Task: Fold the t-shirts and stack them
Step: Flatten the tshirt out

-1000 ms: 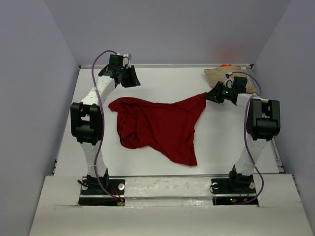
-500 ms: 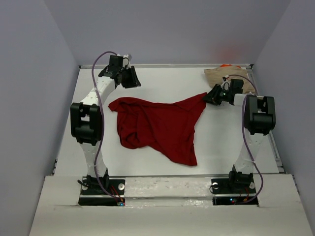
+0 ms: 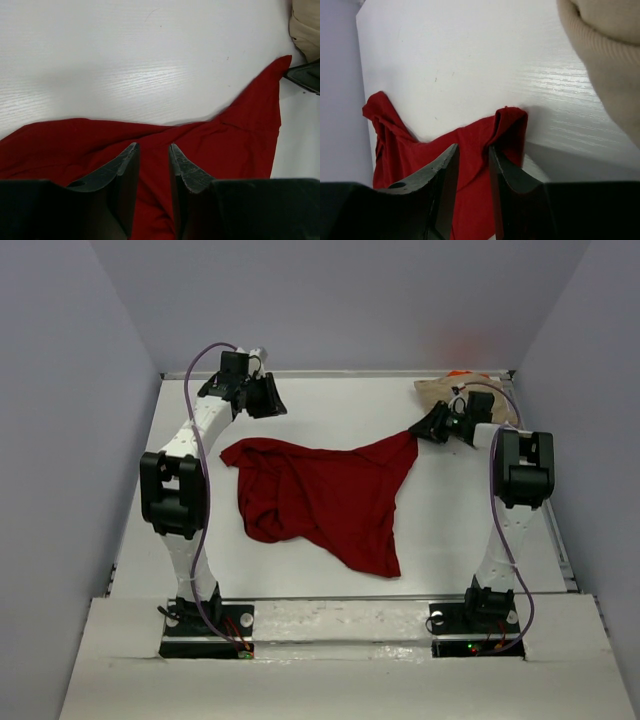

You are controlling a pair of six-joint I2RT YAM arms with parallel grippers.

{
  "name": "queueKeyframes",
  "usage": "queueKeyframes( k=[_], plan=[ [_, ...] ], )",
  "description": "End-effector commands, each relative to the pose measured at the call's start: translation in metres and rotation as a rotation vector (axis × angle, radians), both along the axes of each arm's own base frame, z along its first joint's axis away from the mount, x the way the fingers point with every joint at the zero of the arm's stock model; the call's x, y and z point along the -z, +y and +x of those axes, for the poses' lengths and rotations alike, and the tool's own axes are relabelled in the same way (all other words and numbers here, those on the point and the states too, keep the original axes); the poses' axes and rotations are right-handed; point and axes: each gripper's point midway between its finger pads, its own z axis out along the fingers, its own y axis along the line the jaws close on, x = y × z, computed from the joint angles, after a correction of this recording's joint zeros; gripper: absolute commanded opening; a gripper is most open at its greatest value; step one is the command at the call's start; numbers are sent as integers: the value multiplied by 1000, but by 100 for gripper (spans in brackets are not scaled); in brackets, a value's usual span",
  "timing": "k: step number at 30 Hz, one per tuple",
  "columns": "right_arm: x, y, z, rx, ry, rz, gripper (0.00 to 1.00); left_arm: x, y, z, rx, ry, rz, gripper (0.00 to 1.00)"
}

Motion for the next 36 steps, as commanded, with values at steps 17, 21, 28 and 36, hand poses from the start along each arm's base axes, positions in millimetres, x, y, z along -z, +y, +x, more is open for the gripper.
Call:
queueKeyframes(
  k=[17,21,28,36],
  plan=[
    [-6,3,4,-21,-25,-17,31,-38,0,-9,4,-71,-10,39],
    [3,7,1,-31,-7,-22,17,-33,3,-12,-6,-60,2,39],
    [2,24,0,-61,-9,-56,0,-6,15,-19,-59,2,59,38],
    [-16,30,11,-78,-37,-104,0,26,53,-26,-196,65,325,30]
  ],
)
